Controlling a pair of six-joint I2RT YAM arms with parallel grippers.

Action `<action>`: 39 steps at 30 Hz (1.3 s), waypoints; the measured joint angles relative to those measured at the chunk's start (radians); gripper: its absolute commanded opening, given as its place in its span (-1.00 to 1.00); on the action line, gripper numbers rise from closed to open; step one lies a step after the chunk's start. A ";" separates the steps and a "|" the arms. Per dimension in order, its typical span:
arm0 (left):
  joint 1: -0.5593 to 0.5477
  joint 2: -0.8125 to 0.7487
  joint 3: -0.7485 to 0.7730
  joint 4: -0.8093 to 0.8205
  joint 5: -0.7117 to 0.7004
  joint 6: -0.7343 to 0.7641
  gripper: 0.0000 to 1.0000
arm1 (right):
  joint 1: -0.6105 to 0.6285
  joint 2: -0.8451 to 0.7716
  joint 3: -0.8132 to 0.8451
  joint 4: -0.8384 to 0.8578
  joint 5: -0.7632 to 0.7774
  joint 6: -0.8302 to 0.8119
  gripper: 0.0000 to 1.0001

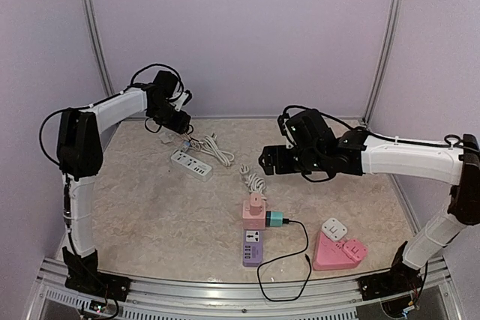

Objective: Insert the plug
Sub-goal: Pick up the plug from the center of the board.

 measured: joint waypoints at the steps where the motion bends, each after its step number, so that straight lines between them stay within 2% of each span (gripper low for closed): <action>1: 0.000 0.029 0.013 0.008 -0.002 -0.010 0.15 | 0.000 0.006 0.002 -0.003 0.002 0.002 0.78; 3: 0.000 0.080 0.025 0.018 -0.013 -0.021 0.07 | 0.001 0.011 0.004 -0.006 0.006 0.005 0.79; 7: 0.000 0.158 0.025 0.021 -0.052 -0.025 0.06 | 0.002 0.013 0.004 -0.007 0.014 0.006 0.80; 15: -0.013 0.158 -0.031 0.058 -0.091 -0.026 0.06 | 0.002 0.050 0.008 -0.007 0.019 -0.021 0.82; 23: -0.019 0.243 0.106 0.021 -0.101 -0.004 0.11 | 0.002 0.061 0.008 -0.006 0.019 -0.039 0.84; 30: -0.028 0.277 0.109 -0.049 -0.100 0.009 0.11 | 0.003 0.059 -0.018 0.000 0.022 -0.039 0.84; 32: -0.029 0.277 0.109 -0.062 -0.100 0.013 -0.01 | 0.003 0.059 -0.019 0.001 0.022 -0.042 0.84; 37: -0.034 0.277 0.109 -0.079 -0.110 0.034 -0.89 | 0.003 0.059 -0.019 0.007 0.021 -0.055 0.84; 38: -0.036 0.277 0.109 -0.080 -0.114 0.032 -1.00 | 0.003 0.059 -0.019 0.007 0.021 -0.057 0.85; 39: -0.037 0.277 0.109 -0.081 -0.119 0.041 -1.00 | 0.003 0.059 -0.019 0.007 0.021 -0.058 0.84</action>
